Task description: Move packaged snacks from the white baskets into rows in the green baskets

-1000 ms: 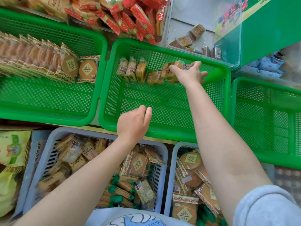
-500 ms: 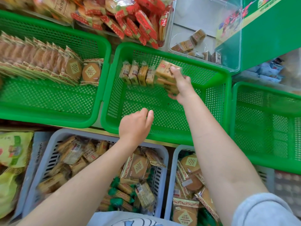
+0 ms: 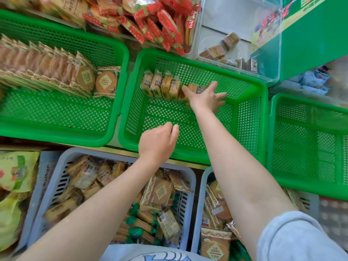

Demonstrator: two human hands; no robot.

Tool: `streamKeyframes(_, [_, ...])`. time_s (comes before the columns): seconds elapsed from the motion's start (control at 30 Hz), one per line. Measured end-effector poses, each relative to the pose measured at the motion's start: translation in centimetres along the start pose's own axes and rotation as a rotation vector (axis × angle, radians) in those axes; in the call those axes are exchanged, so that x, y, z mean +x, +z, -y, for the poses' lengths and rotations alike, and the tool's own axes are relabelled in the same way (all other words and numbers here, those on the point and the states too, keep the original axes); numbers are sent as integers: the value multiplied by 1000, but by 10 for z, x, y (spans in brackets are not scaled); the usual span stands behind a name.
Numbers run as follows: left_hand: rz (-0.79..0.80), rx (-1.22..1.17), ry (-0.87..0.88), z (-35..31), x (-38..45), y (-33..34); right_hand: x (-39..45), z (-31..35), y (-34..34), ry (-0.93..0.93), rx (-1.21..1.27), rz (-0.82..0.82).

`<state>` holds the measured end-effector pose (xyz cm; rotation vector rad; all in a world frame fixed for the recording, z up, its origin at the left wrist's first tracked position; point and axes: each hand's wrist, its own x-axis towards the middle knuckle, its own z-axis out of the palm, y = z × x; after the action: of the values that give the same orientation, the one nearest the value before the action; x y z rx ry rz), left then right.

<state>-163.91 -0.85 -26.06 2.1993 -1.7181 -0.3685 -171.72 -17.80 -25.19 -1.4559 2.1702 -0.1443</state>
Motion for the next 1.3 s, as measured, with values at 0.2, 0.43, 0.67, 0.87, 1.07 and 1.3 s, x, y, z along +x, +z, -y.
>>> streamKeyframes(0.2, [-51,-22,3,0,0,1,8,-10,-4,-42,169,-31])
streamKeyframes(0.43, [-44,-28,19,1,-1,2,6,-13,2,291,346,166])
streamKeyframes(0.67, [-77,-4,33,2,0,1,2,1,0,481,1163,320])
streamKeyframes(0.87, [-60,-21,50,3,0,2,6,4,21,334,1050,234])
streamKeyframes(1.07, [-51,-18,58,3,-1,1,15,3,25,346,1013,237])
streamKeyframes(1.3, [-37,-29,40,3,-2,1,13,-12,10,266,784,354])
